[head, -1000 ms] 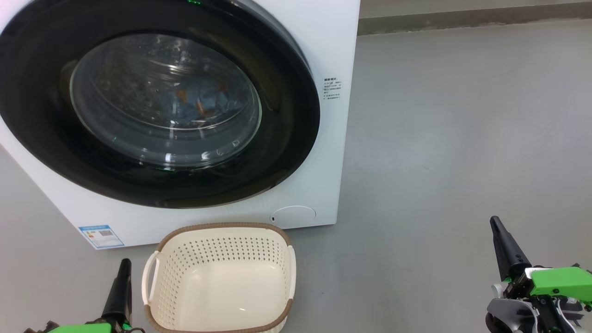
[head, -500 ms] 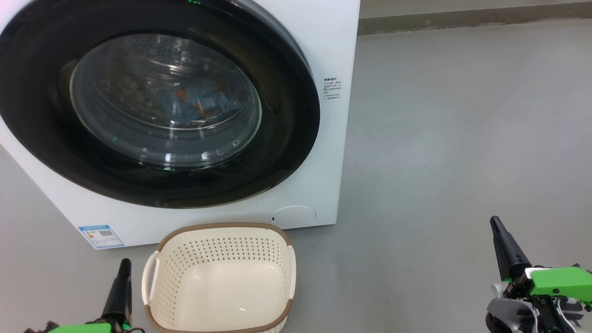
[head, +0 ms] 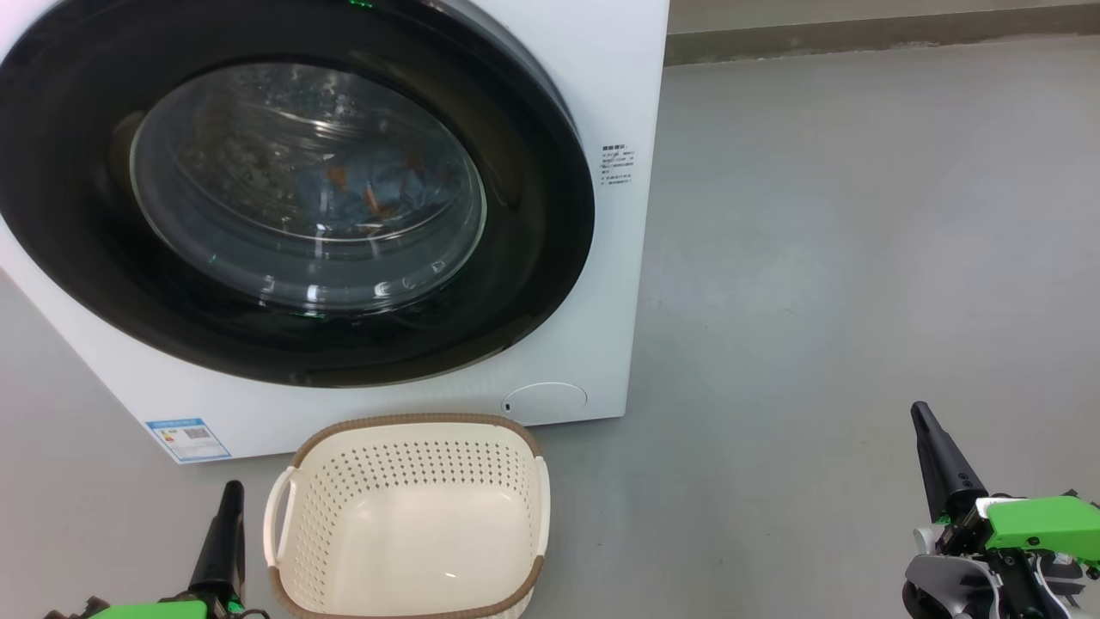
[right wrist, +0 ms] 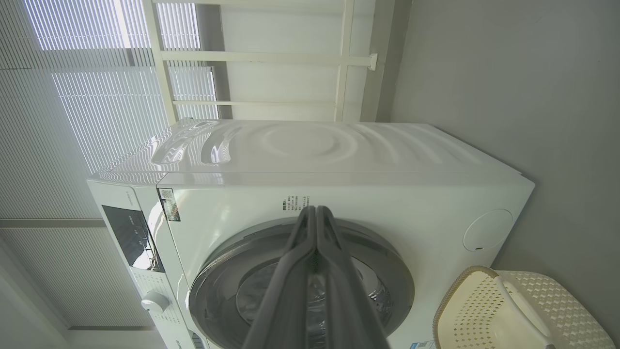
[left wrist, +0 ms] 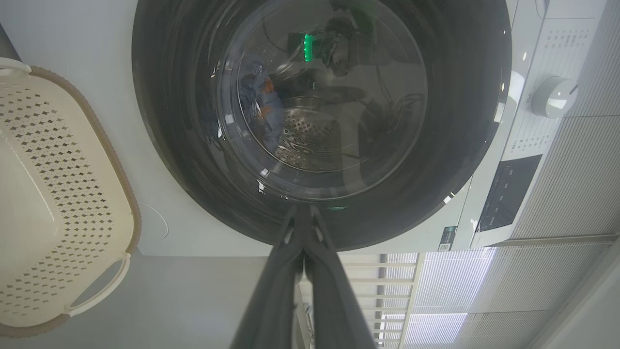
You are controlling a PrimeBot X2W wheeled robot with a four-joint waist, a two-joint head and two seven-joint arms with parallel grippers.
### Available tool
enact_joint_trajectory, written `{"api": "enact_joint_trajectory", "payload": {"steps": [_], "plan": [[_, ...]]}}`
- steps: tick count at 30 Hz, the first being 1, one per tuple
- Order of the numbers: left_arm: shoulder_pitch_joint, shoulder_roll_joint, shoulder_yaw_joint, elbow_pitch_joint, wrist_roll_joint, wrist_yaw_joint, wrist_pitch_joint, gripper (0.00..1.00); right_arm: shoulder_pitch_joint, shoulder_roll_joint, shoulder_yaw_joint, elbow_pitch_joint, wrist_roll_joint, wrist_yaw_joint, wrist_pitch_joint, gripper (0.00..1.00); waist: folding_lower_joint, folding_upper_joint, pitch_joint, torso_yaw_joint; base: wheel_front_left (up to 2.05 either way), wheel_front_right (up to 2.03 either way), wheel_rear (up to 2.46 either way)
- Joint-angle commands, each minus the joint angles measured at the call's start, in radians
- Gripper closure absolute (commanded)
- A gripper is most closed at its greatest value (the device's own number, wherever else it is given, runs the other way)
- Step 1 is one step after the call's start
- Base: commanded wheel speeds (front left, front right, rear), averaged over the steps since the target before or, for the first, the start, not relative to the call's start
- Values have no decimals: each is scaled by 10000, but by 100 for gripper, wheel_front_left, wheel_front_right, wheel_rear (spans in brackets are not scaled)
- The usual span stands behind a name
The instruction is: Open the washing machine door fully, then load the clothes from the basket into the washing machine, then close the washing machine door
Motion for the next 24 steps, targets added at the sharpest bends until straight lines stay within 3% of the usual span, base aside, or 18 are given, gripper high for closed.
{"api": "enact_joint_trajectory", "payload": {"steps": [1, 24], "plan": [[-426, 93, 330, -223, -72, 6, 66, 100, -206, -79, 174, -297, -12, 6, 62, 100, 0, 0, 0, 0, 0, 0, 0], [-426, 92, 332, -223, -71, 6, 67, 100, -207, -74, 166, -297, -18, 6, 68, 100, 0, 0, 0, 0, 0, 0, 0]]}}
